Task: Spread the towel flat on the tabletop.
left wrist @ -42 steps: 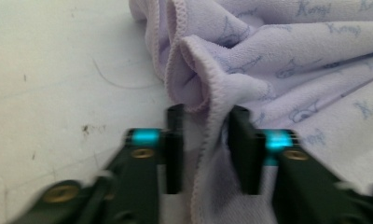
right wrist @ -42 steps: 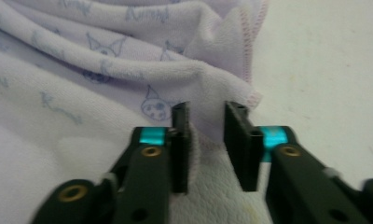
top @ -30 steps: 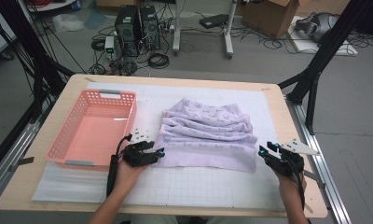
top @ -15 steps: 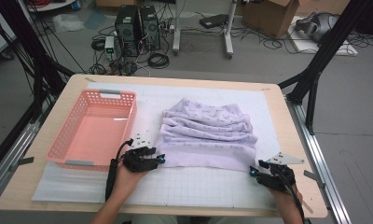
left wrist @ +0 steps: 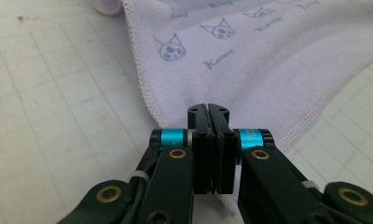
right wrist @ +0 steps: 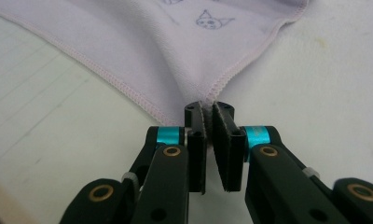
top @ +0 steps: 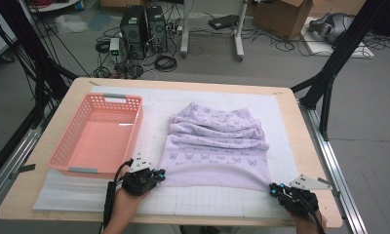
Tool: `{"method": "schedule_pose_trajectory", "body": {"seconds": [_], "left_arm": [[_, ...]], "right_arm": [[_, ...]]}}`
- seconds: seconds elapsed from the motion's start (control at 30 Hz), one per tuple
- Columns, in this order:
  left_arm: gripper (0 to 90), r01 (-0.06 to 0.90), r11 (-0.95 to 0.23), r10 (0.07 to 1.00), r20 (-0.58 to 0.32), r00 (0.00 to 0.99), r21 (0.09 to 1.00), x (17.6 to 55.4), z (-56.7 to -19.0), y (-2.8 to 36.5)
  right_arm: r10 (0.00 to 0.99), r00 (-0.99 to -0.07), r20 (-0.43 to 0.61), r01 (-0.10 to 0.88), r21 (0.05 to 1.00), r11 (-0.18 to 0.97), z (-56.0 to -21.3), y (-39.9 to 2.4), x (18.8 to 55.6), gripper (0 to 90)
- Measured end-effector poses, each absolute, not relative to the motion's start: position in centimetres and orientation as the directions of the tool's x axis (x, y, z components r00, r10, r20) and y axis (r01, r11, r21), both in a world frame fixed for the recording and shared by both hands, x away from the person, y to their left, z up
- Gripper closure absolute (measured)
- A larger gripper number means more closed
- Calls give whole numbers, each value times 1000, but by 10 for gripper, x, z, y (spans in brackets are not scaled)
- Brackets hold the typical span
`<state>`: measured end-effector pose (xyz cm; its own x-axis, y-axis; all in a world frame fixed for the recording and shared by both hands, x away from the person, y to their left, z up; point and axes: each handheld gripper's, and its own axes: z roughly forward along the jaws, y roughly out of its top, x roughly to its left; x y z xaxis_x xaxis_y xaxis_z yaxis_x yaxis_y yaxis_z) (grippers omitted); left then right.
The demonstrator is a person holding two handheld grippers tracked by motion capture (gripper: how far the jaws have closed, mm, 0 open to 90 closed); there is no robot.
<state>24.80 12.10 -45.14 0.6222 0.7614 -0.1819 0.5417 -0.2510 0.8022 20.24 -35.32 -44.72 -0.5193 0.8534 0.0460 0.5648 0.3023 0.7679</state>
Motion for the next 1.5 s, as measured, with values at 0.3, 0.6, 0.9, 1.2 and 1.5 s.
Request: {"method": "schedule_pose_trajectory", "body": {"seconds": [0.3, 0.6, 0.9, 1.2, 1.5], "left_arm": [[878, 543, -235, 753, -202, 626, 806, 204, -453, 121], [879, 546, -227, 750, -213, 626, 806, 158, -456, 124], [838, 548, -213, 766, -210, 608, 809, 135, -458, 132], [474, 531, -157, 785, -221, 579, 833, 164, -452, 130], [437, 558, -176, 792, -220, 569, 811, 207, -453, 124]], "right_arm": [[847, -528, 64, 571, 765, 298, -447, -360, 160, 834], [838, -539, 83, 590, 748, 305, -445, -366, 120, 843], [827, -551, 111, 590, 753, 292, -443, -374, 96, 790], [862, -500, 82, 550, 799, 244, -436, -364, 114, 556], [877, -477, 53, 556, 791, 255, -441, -349, 151, 553]]}}
